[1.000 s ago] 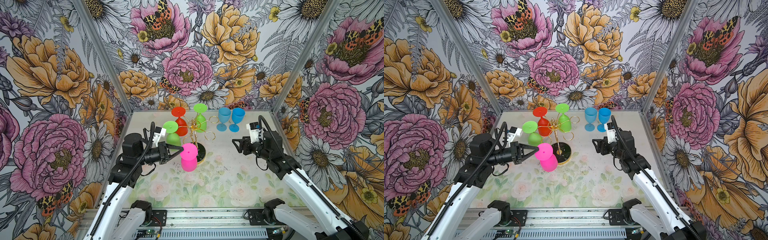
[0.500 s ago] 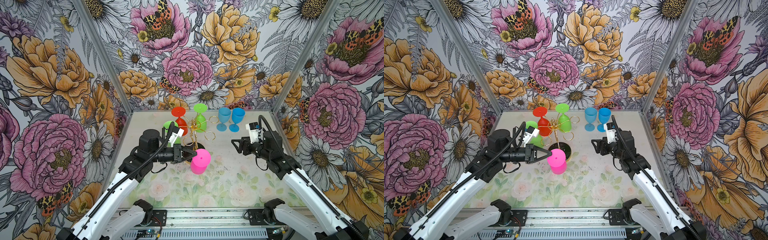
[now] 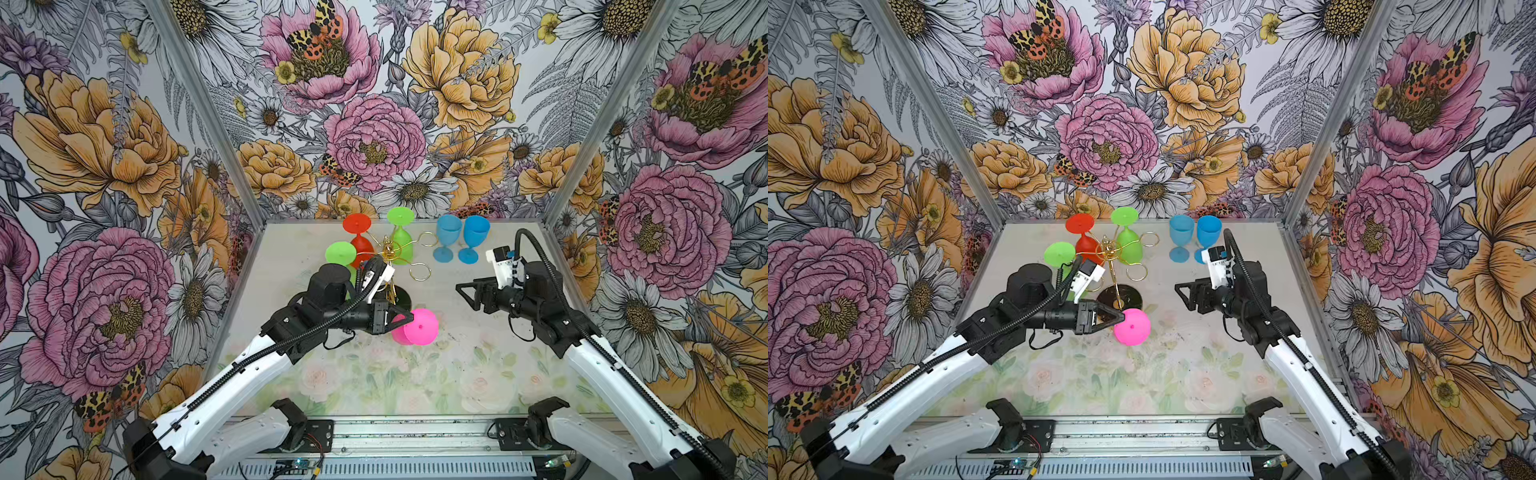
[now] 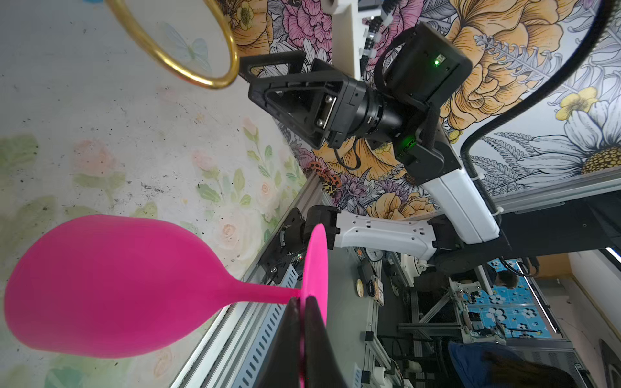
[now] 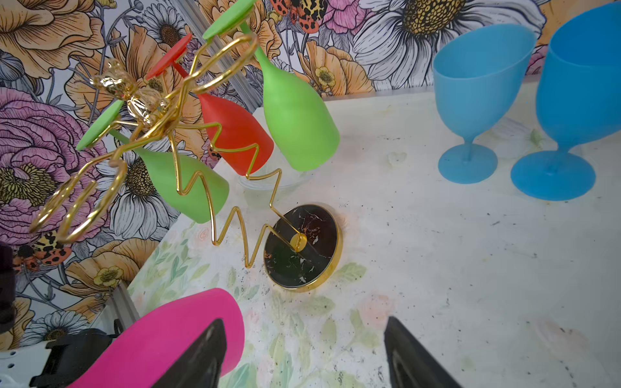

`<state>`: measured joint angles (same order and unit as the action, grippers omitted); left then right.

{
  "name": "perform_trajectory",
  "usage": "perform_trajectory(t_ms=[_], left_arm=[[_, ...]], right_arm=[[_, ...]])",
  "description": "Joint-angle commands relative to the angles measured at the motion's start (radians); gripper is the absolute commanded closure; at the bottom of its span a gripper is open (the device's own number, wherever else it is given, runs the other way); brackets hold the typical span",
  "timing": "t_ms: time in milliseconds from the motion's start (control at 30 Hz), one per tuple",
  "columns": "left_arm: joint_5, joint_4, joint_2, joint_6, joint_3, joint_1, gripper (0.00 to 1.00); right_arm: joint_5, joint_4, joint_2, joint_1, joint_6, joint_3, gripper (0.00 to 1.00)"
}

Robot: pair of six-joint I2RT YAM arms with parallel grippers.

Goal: Take the wine glass off the wine glass rack
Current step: 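Carry the pink glass toward the robot with left gripper while right gripper approaches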

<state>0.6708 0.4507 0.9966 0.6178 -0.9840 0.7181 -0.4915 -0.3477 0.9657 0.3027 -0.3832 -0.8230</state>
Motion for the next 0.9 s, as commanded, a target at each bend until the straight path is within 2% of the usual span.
perform_trajectory(t_ms=[0,367,700,867], left_arm=[[-0.082,-0.047,-0.017,-0.100,-0.035,0.032,1.00],[-0.213,-0.062,-0.029,-0.311,0.014,0.155,1.00],[-0.301,-0.061,-0.055,-0.501,0.062,0.217,1.00],[-0.448,-0.062,-0.094,-0.651,0.104,0.304,1.00]], right_arm=[[-0.061,-0.011,0.020,0.006,-0.056,-0.058,0.25],[-0.102,-0.167,0.111,0.004,-0.134,-0.170,0.26],[-0.212,-0.219,0.188,-0.010,-0.168,-0.187,0.26],[-0.255,-0.254,0.216,-0.029,-0.136,-0.228,0.26]])
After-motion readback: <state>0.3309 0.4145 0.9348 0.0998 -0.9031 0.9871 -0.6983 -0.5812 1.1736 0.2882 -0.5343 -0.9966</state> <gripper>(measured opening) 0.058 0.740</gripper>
